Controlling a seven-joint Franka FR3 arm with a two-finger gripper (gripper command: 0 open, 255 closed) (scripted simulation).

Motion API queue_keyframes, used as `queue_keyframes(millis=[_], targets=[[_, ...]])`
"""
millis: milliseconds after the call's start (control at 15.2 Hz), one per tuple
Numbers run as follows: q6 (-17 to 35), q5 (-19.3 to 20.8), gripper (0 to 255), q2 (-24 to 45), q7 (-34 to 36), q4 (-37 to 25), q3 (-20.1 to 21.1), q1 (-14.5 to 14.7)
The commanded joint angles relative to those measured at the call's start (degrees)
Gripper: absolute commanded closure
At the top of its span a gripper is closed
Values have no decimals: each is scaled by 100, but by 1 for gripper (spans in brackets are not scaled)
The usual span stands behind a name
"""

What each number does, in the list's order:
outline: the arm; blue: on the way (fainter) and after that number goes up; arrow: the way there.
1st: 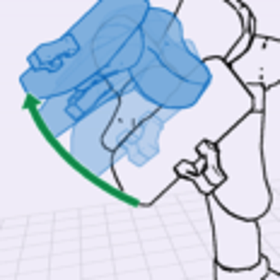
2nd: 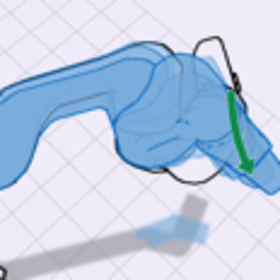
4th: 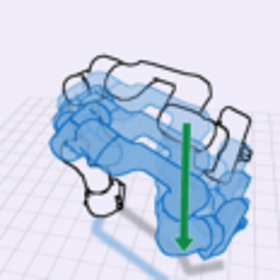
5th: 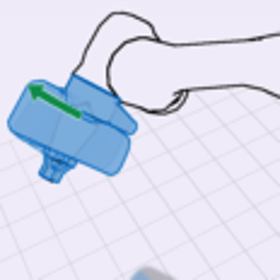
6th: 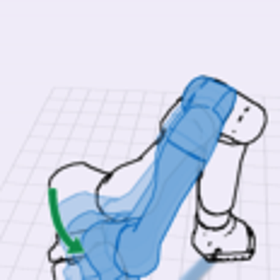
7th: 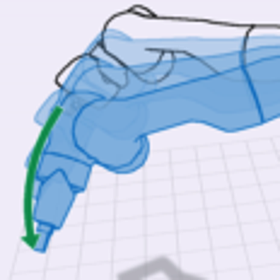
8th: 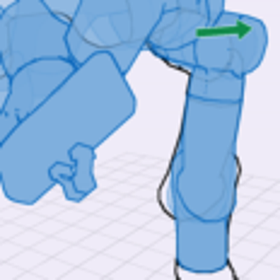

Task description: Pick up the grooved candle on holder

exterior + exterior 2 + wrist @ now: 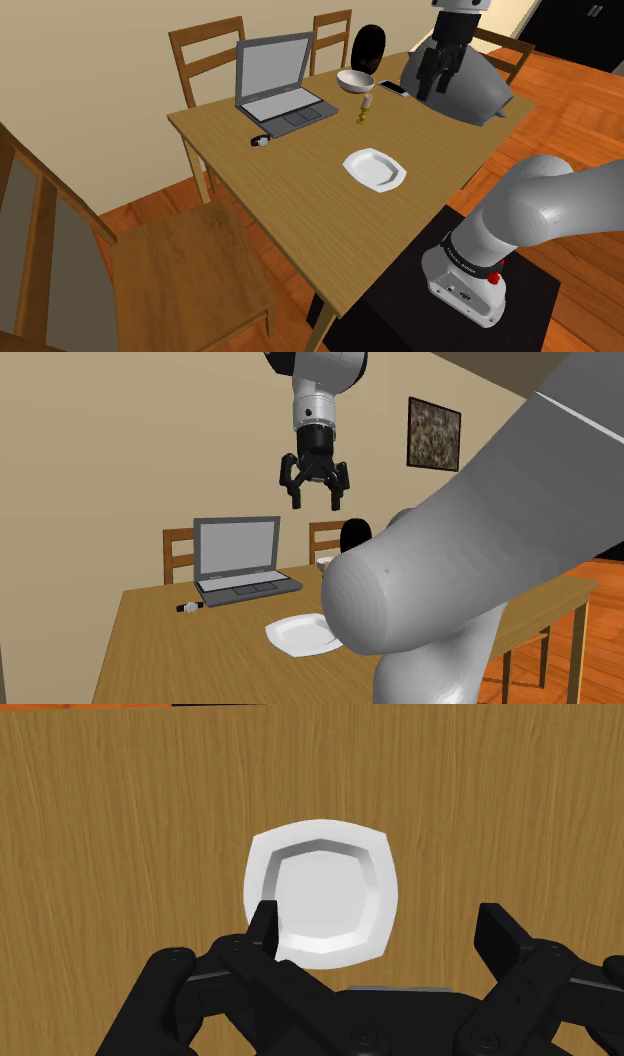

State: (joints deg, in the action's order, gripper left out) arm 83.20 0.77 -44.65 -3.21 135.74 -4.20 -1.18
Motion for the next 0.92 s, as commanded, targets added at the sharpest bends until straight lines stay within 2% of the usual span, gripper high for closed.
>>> queue_keyframes(millis=[0,396,858], targets=[[0,0,0,0,0,0,0,0],[1055,311,0,824,-465,60,-423,-100],[2191,460,0,2035,-999,-228,-897,-170]])
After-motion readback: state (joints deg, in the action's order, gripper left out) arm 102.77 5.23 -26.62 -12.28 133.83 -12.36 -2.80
